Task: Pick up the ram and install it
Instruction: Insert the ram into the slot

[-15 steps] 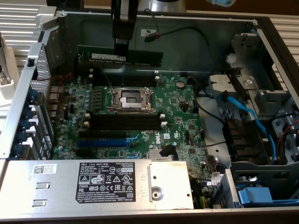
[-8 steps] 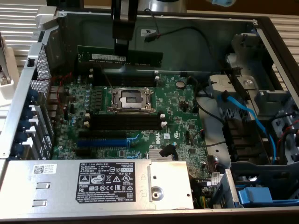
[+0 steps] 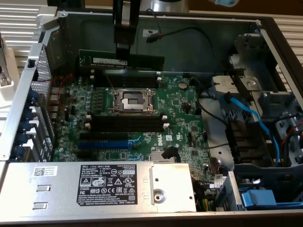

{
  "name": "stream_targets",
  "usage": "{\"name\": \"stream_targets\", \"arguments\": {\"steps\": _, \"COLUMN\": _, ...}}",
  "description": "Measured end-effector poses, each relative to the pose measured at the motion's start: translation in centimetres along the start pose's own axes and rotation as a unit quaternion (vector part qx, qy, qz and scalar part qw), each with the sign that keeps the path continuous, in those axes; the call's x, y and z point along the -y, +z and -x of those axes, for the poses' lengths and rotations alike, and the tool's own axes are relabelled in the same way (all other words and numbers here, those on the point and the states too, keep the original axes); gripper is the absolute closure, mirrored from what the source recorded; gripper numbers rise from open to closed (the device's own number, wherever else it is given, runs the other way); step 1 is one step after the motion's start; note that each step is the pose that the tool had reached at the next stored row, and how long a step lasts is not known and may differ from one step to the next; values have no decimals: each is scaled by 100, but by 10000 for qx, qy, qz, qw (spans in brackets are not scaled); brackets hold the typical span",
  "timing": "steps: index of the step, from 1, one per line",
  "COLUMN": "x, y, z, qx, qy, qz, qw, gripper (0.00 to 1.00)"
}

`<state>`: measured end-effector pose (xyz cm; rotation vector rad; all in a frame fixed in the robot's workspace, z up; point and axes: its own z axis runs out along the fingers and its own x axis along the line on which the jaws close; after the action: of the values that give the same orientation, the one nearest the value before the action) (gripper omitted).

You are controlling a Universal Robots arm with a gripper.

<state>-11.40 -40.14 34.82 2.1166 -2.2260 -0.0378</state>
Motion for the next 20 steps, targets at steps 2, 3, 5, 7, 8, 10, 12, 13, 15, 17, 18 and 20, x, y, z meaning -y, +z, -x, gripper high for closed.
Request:
{"name": "stream_targets", "arguments": {"steps": 2, "x": 1, "y": 27, "z": 1, "qx": 1, "qy": 1, "qz": -26, "qw": 10000, "gripper": 88}}
{"name": "stream_targets", "arguments": {"steps": 3, "x": 3, "y": 36, "z": -4, "qx": 1, "qy": 1, "qz": -39, "qw": 10000, "gripper": 88}}
{"name": "stream_targets", "arguments": {"steps": 5, "x": 2, "y": 60, "z": -14, "qx": 3, "qy": 3, "qz": -66, "qw": 10000, "gripper": 88}}
{"name": "stream_targets", "arguments": {"steps": 7, "x": 0, "y": 76, "z": -15, "qx": 4, "qy": 4, "qz": -114, "qw": 9999, "gripper": 88}}
{"name": "stream_targets", "arguments": {"steps": 8, "x": 1, "y": 79, "z": -18, "qx": 6, "qy": 5, "qz": -144, "qw": 9999, "gripper": 88}}
{"name": "stream_targets", "arguments": {"steps": 10, "x": -6, "y": 93, "z": -19, "qx": 12, "qy": 7, "qz": -229, "qw": 9997, "gripper": 88}}
{"name": "stream_targets", "arguments": {"steps": 12, "x": -10, "y": 116, "z": -23, "qx": 12, "qy": 8, "qz": -259, "qw": 9997, "gripper": 88}}
{"name": "stream_targets", "arguments": {"steps": 13, "x": -16, "y": 132, "z": -23, "qx": 13, "qy": 8, "qz": -273, "qw": 9996, "gripper": 88}}
{"name": "stream_targets", "arguments": {"steps": 15, "x": -28, "y": 170, "z": -22, "qx": 14, "qy": 9, "qz": -287, "qw": 9996, "gripper": 88}}
{"name": "stream_targets", "arguments": {"steps": 17, "x": -33, "y": 207, "z": -25, "qx": 14, "qy": 9, "qz": -298, "qw": 9996, "gripper": 88}}
{"name": "stream_targets", "arguments": {"steps": 18, "x": -33, "y": 222, "z": -28, "qx": 16, "qy": 9, "qz": -299, "qw": 9996, "gripper": 88}}
{"name": "stream_targets", "arguments": {"steps": 20, "x": -32, "y": 237, "z": -34, "qx": 19, "qy": 9, "qz": -300, "qw": 9995, "gripper": 88}}
